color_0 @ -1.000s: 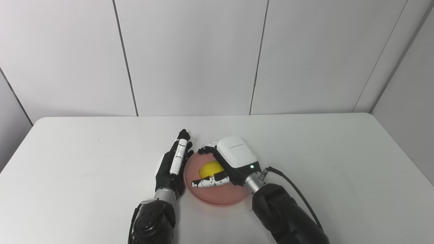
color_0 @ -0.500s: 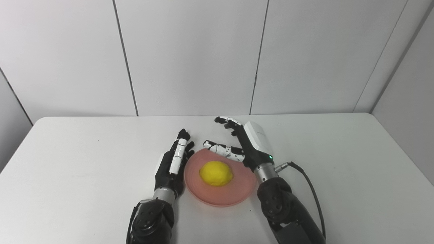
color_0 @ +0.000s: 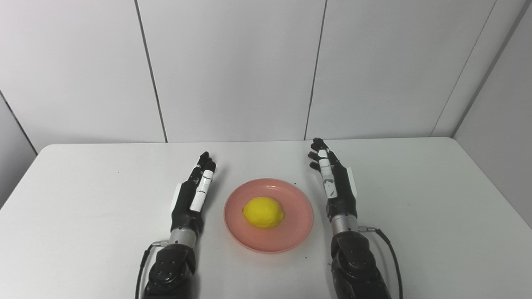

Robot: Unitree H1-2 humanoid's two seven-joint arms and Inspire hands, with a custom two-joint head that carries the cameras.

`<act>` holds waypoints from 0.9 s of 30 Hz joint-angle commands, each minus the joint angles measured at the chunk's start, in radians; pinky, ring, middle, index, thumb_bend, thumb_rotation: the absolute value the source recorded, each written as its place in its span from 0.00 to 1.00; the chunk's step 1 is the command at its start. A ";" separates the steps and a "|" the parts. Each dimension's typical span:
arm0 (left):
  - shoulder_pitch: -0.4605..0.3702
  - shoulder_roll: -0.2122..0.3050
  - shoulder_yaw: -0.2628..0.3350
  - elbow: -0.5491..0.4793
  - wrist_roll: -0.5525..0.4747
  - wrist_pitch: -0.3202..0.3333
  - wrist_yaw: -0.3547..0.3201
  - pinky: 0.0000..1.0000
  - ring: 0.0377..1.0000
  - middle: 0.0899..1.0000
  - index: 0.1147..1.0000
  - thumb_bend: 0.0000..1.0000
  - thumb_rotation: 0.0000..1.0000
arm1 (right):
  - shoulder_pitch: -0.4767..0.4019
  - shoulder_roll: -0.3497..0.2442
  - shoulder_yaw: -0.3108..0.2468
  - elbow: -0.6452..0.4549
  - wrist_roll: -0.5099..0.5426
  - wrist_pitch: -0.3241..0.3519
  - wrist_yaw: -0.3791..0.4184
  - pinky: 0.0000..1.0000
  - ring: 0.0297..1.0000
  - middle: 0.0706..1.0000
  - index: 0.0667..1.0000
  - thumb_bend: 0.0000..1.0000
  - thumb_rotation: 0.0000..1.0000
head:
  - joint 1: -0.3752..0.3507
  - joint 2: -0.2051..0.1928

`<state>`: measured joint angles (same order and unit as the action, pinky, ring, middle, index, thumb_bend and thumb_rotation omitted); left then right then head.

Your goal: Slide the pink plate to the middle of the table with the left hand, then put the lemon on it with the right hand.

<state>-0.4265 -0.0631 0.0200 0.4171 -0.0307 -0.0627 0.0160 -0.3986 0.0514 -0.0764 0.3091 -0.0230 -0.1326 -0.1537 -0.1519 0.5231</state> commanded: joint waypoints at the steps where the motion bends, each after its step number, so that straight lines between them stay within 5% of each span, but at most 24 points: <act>1: -0.020 0.010 0.003 0.030 0.020 -0.018 0.024 0.98 0.97 0.97 0.92 0.84 0.79 | -0.017 0.009 -0.008 -0.014 0.042 -0.064 0.020 0.87 0.85 0.86 0.85 0.73 1.00 | 0.001 0.003; 6: -0.034 0.027 -0.003 0.061 0.055 -0.046 0.049 0.91 0.94 0.95 0.92 0.85 0.82 | -0.011 0.021 -0.032 0.003 0.130 -0.045 0.044 0.94 0.91 0.89 0.86 0.74 0.97 | 0.003 0.004; 13: -0.053 0.043 -0.003 0.123 0.091 -0.094 0.073 0.93 0.96 0.96 0.91 0.84 0.85 | -0.005 0.022 -0.031 0.028 0.146 -0.034 0.043 0.96 0.93 0.91 0.88 0.74 0.96 | 0.007 0.005; 27: -0.044 0.026 0.009 0.109 0.040 -0.063 0.039 1.00 1.00 1.00 0.97 0.77 0.88 | 0.000 0.020 -0.014 0.034 0.108 0.000 0.025 1.00 0.97 0.95 0.92 0.73 1.00 | 0.006 0.008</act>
<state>-0.4826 -0.0412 0.0249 0.5202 0.0194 -0.1331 0.0599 -0.3836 0.0696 -0.0965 0.3509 0.0927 -0.1366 -0.1296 -0.1457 0.5308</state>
